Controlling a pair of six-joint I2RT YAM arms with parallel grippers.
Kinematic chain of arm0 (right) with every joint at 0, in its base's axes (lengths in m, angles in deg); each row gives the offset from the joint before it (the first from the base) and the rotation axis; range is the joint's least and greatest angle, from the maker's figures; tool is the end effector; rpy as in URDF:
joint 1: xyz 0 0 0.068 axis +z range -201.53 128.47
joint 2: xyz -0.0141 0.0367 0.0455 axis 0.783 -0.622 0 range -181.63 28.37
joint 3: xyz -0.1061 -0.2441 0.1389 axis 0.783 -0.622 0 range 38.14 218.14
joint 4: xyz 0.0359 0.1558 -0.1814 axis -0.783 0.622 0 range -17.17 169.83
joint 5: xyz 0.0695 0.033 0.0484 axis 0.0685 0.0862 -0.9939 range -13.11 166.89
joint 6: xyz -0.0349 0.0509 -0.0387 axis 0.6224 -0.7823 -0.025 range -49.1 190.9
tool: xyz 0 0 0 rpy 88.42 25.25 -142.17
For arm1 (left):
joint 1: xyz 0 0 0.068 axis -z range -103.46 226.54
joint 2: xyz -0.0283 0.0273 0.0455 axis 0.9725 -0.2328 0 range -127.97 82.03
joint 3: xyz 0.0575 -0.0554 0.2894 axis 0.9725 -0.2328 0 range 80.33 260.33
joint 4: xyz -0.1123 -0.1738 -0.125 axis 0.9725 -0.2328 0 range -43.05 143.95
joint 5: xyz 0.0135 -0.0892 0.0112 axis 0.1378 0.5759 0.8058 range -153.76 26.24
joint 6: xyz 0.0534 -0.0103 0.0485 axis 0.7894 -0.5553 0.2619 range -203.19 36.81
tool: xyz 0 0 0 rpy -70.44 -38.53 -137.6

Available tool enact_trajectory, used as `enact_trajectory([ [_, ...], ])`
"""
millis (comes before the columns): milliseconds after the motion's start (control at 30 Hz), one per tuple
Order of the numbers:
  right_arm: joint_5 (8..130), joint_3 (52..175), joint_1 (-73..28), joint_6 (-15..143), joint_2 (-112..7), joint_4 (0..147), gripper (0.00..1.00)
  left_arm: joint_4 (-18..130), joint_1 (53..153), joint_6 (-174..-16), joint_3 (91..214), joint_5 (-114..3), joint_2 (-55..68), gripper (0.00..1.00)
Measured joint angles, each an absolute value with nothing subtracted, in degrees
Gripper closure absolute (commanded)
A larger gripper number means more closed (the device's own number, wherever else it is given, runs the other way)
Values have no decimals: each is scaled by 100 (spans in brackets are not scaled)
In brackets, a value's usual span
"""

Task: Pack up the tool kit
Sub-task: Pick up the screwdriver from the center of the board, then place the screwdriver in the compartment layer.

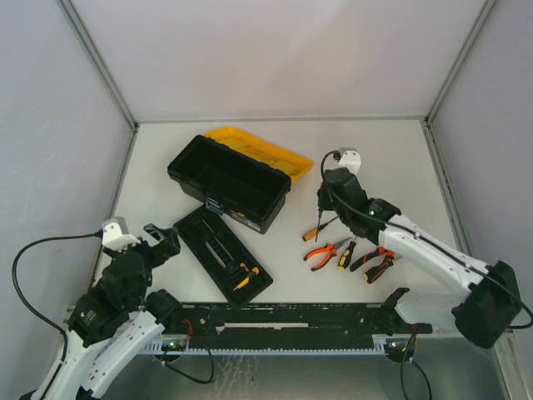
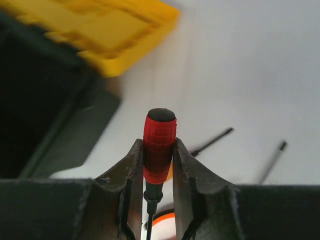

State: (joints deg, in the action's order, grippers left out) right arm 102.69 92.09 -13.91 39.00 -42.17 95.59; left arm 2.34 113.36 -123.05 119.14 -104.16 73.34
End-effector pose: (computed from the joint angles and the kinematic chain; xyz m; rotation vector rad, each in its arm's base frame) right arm 0.2171 0.1340 0.3013 0.1266 2.1801 0.1773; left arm 0.0286 0.0275 0.2779 -0.4998 1.7920 -0.2416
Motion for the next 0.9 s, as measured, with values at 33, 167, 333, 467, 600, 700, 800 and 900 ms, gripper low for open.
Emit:
enact_trajectory([
  [33,10226,9203,-1198,4044,-4051,9478,96,223,11336,-12298,11918,-10429,7334,0],
  [167,9749,9185,-401,4608,-3457,9115,93,157,11336,-12137,12045,-10617,7334,0],
  [333,8875,9255,373,5058,-3588,8704,93,28,11336,-12084,12176,-11039,7284,0],
  [467,8497,9900,871,5275,-4676,8685,93,-74,11336,-12069,12183,-11240,7255,0],
  [600,8280,11174,1274,5526,-6115,8847,93,-155,11336,-12071,12189,-11347,7365,0],
  [700,8178,12118,1427,5624,-7024,9006,94,-236,11336,-12078,12191,-11400,7575,0],
  [800,8022,12923,1488,5637,-7795,9155,94,-282,11336,-12108,12191,-11459,7756,0],
  [900,7869,13828,1494,5635,-8576,9494,94,-282,11336,-12115,12191,-11467,7819,0],
])
